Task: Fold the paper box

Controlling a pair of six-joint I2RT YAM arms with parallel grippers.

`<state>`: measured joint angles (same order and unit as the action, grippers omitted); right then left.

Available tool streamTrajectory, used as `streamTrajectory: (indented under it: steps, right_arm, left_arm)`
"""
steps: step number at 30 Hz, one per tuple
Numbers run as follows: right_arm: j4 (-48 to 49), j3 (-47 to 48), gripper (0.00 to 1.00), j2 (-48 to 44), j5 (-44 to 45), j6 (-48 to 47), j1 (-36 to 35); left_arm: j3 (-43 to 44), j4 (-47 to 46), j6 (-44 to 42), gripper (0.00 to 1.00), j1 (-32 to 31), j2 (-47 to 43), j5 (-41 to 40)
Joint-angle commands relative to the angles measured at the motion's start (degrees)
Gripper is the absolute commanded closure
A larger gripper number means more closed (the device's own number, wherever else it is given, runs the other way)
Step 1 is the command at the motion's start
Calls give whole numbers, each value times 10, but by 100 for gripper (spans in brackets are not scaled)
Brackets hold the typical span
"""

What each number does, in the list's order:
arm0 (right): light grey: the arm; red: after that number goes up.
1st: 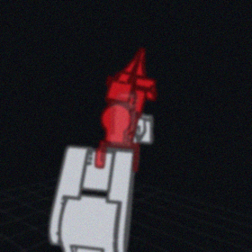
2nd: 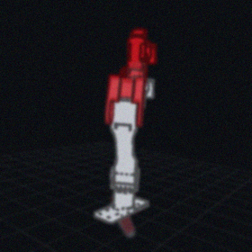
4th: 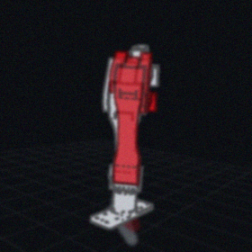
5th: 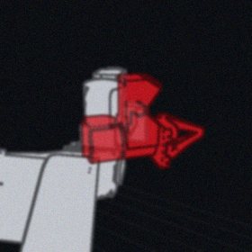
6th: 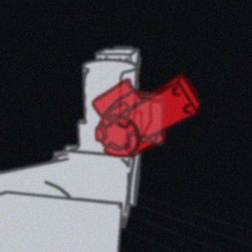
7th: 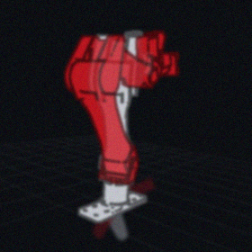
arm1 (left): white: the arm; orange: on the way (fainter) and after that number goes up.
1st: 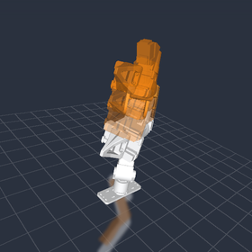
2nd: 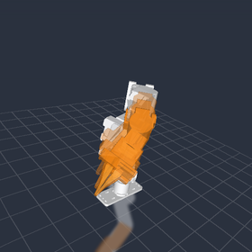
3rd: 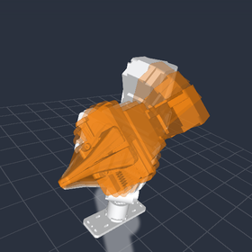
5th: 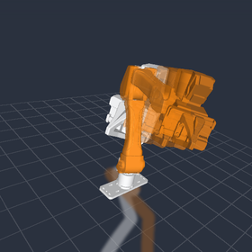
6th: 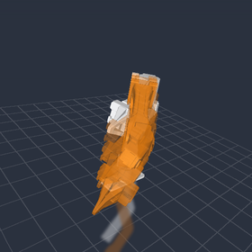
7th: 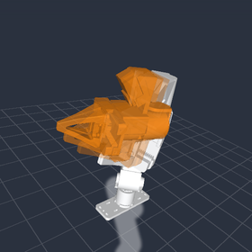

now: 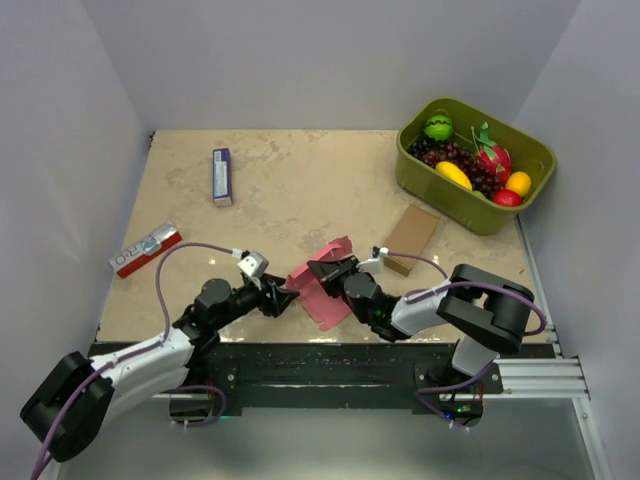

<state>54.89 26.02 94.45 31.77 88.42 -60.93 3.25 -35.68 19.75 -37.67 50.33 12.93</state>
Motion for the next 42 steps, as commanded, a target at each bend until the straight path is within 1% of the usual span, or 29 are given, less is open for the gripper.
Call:
streamTrajectory:
  steps: [1,2,4,5,6,7,9,13,16,20,23,24,25,26,27,31,33,38,42]
  right_arm:
    - [15,-9,100,-10,15,-7,3]
    - [14,-11,100,-11,15,-5,3]
    - [16,-13,100,-11,17,-6,4]
    - [21,-16,100,-11,19,-6,4]
    - [23,-18,100,-10,21,-8,4]
    - [25,-22,100,-11,22,-7,4]
    - [38,-33,100,-10,23,-8,4]
    - [92,-54,100,-2,23,-28,4]
    - [123,-69,100,4,25,-30,4]
    - [172,-90,100,17,23,-39,4]
    - [182,-96,100,22,22,-37,4]
    - [182,-97,100,22,22,-37,4]
    - [182,-98,100,23,22,-37,4]
    - [183,-99,100,23,21,-36,4]
    - [183,-99,100,22,21,-36,4]
    - [173,-97,100,18,17,-40,4]
    - [170,-93,100,16,15,-41,3]
    - [161,-86,100,13,13,-49,4]
    - [159,-80,100,15,8,-53,4]
  left_arm:
    - [-12,17,-3,35,-4,-92,-18]
    - [-11,50,10,34,-4,-108,-28]
    - [-4,91,29,34,-2,-147,-86]
    - [0,132,48,34,-1,-156,-106]
    - [2,143,57,33,-1,-164,-128]
    - [3,148,63,32,-1,-174,-128]
    - [9,175,79,31,0,-175,-164]
    - [15,194,89,31,1,-146,-179]
    - [10,204,100,34,0,-140,-193]
    - [11,207,104,37,-1,-133,-189]
    - [11,175,93,37,-1,-99,-148]
    - [10,159,88,37,-2,-86,-108]
    - [5,144,85,37,-4,-58,-89]
    - [2,111,80,38,-6,-45,-72]
    - [0,99,79,39,-17,-34,-56]
    - [-10,61,50,39,-46,-22,-62]
    - [-13,37,42,39,-50,-21,-55]
    - [-25,-42,14,41,-55,18,-34]
    - [-11,-61,-1,44,-61,49,-37]
